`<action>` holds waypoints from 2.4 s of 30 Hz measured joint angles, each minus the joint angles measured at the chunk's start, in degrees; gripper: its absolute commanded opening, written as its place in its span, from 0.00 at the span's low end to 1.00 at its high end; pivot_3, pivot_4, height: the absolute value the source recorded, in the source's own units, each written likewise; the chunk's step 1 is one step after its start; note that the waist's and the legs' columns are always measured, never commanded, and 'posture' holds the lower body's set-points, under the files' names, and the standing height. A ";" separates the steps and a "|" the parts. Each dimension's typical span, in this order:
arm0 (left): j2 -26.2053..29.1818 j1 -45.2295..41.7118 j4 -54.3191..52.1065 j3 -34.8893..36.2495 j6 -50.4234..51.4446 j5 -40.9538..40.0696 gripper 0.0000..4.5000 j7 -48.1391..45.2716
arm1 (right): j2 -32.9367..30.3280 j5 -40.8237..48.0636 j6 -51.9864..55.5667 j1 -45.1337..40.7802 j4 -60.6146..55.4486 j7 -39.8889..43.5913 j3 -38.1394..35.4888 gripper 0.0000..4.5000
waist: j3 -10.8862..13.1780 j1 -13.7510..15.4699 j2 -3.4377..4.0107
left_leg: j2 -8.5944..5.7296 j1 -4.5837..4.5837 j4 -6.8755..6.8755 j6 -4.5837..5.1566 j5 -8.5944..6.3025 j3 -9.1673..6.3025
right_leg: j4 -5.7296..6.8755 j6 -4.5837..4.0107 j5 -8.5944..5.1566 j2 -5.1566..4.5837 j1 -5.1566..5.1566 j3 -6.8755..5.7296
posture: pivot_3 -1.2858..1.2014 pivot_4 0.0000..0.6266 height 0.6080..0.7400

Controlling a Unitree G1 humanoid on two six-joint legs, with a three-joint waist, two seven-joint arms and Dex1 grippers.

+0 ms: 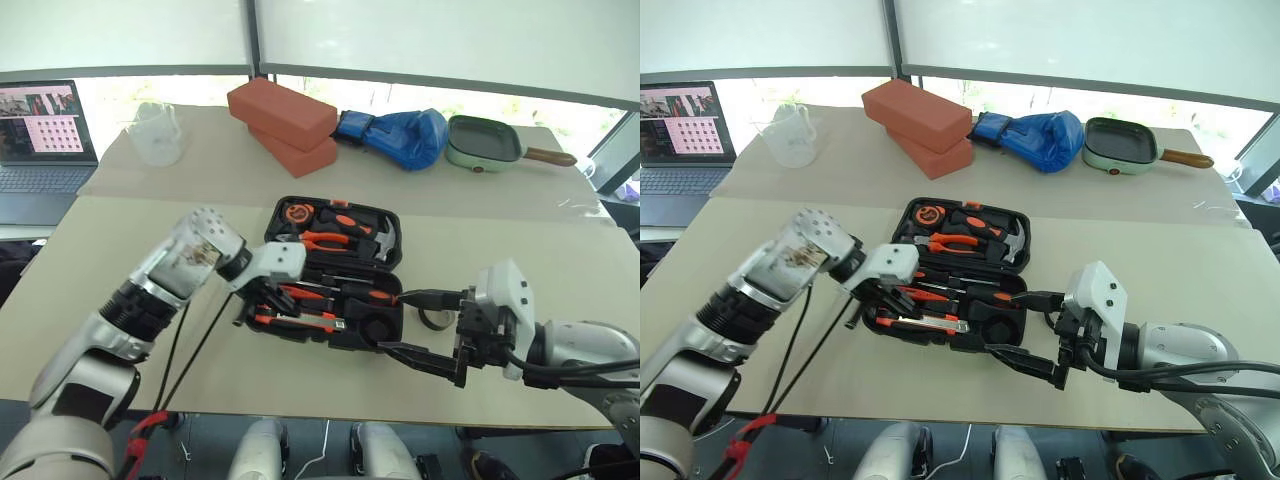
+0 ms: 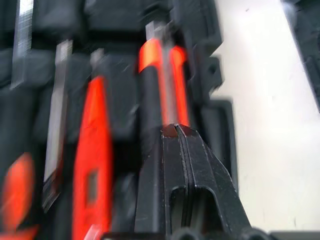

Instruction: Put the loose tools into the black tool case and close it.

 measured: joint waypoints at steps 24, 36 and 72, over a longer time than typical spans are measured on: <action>4.45 3.20 3.99 0.92 -8.75 1.29 0.01 -1.01 | 0.07 -0.09 -0.01 -0.29 -0.10 -0.08 -0.01 1.00 | -0.05 1.37 0.08 | -0.05 0.13 0.13 0.07 0.02 0.01 | 0.01 0.07 0.02 -0.07 0.26 0.02 | 0.52 0.24 0.99; 2.38 4.87 5.59 -0.10 -9.13 3.41 0.01 -0.50 | 0.07 0.37 0.00 -0.99 -0.10 -0.16 -0.03 1.00 | -0.15 1.38 0.21 | -0.05 0.24 0.12 0.07 0.03 0.06 | 0.01 0.05 0.02 -0.02 0.31 0.07 | 0.52 0.24 0.99; -1.92 -2.12 9.86 -1.44 -10.12 0.25 0.01 0.06 | 0.07 0.53 0.04 -1.82 -0.71 -0.75 0.20 1.00 | -0.10 0.20 0.14 | -0.07 0.00 0.12 0.09 0.02 0.04 | 0.01 0.07 0.00 -0.03 0.11 0.08 | 0.52 0.24 0.99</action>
